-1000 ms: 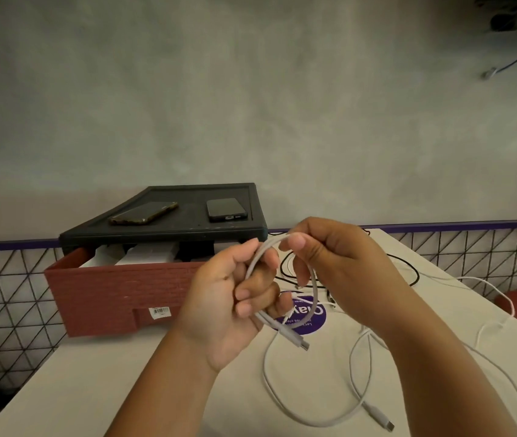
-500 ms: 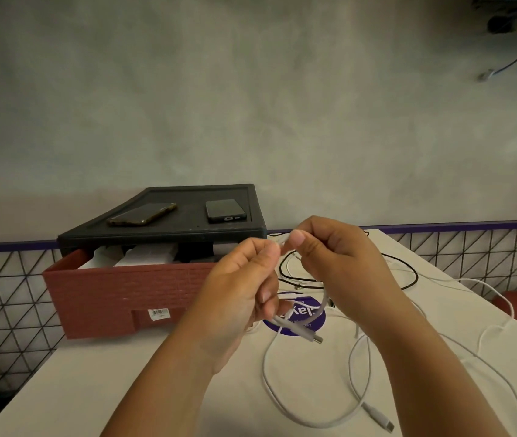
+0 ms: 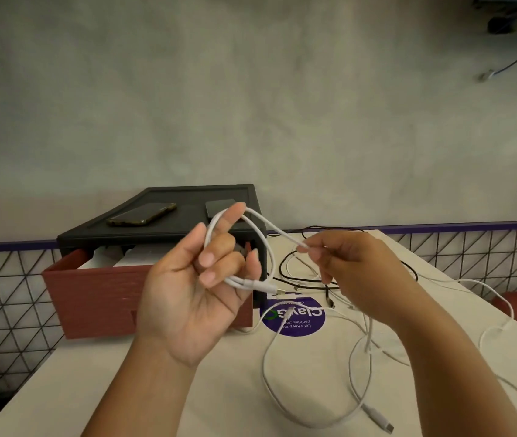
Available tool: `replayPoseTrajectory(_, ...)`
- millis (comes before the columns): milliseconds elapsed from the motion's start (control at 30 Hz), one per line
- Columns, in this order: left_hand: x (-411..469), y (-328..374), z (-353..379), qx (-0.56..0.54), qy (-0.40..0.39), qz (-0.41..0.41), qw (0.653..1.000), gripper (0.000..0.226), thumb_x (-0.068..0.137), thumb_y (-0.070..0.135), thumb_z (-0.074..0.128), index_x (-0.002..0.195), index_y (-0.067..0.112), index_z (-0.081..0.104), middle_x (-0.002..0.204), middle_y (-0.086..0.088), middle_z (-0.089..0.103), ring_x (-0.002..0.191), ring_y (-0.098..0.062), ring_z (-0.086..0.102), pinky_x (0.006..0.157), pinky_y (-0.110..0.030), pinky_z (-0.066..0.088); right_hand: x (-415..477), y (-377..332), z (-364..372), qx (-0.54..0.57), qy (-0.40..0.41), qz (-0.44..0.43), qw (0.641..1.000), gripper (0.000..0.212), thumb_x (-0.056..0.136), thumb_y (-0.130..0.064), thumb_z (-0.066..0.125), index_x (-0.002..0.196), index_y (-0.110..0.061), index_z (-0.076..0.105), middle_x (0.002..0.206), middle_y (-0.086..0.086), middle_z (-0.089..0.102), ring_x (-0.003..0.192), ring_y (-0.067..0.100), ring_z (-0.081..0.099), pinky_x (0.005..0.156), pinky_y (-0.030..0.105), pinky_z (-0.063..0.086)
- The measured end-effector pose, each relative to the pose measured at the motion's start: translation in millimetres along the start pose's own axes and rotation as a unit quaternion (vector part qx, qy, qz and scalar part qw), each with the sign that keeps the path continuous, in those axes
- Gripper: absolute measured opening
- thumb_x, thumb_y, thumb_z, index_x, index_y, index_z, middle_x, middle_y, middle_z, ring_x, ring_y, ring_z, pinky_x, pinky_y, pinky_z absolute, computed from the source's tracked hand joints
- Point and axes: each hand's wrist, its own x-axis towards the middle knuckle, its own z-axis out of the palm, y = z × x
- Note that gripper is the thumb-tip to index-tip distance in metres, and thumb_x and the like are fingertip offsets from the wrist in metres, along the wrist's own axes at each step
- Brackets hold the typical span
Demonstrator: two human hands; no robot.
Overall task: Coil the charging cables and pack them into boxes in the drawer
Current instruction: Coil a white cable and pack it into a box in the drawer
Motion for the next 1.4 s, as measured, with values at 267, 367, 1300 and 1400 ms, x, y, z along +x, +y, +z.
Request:
replayPoseTrajectory(267, 8, -4, 12, 0.04, 0.033, 0.132, 0.99, 0.053, 0.074, 0.012, 0.06, 0.125, 0.002, 0.054, 0.058, 0.002, 0.053, 0.048, -0.008, 0.052, 0.085, -0.041, 0.054, -16, -20, 9, -0.104, -0.284, 0.023, 0.953, 0.019, 0.096, -0.024, 0.045, 0.088, -0.04, 0.053, 0.068, -0.002, 0.062, 0.046, 0.008, 0.05, 0.052, 0.021, 0.044)
replayPoseTrajectory(367, 8, -5, 18, 0.084, 0.097, 0.183, 0.975, 0.056, 0.069, 0.022, 0.057, 0.124, 0.01, 0.057, 0.054, 0.006, 0.051, 0.044, -0.005, 0.049, 0.083, -0.037, 0.055, -24, -31, 7, -0.15, -0.318, -0.011, 0.936, 0.027, 0.095, -0.025, 0.045, 0.071, -0.039, 0.047, 0.066, -0.008, 0.056, 0.054, 0.004, 0.048, 0.056, 0.022, 0.042)
replayPoseTrajectory(1300, 0, -6, 16, 0.176, -0.044, -0.025, 0.983, 0.03, 0.057, 0.036, 0.084, 0.068, 0.015, 0.066, 0.039, 0.012, 0.033, 0.033, -0.002, 0.024, 0.037, -0.017, 0.037, -6, -17, 8, -0.014, 0.081, -0.195, 0.977, 0.029, 0.083, -0.056, 0.045, 0.076, -0.034, 0.063, 0.065, -0.013, 0.061, 0.066, 0.007, 0.056, 0.054, 0.021, 0.044)
replayPoseTrajectory(1400, 3, -8, 20, 0.091, -0.038, -0.029, 0.995, 0.028, 0.059, 0.031, 0.084, 0.063, 0.014, 0.062, 0.039, 0.011, 0.023, 0.035, -0.006, 0.016, 0.036, -0.017, 0.038, -6, -16, 15, 0.038, 0.007, -0.159, 0.987, 0.024, 0.089, -0.056, 0.039, 0.08, -0.042, 0.055, 0.068, -0.015, 0.057, 0.066, 0.005, 0.053, 0.056, 0.021, 0.042)
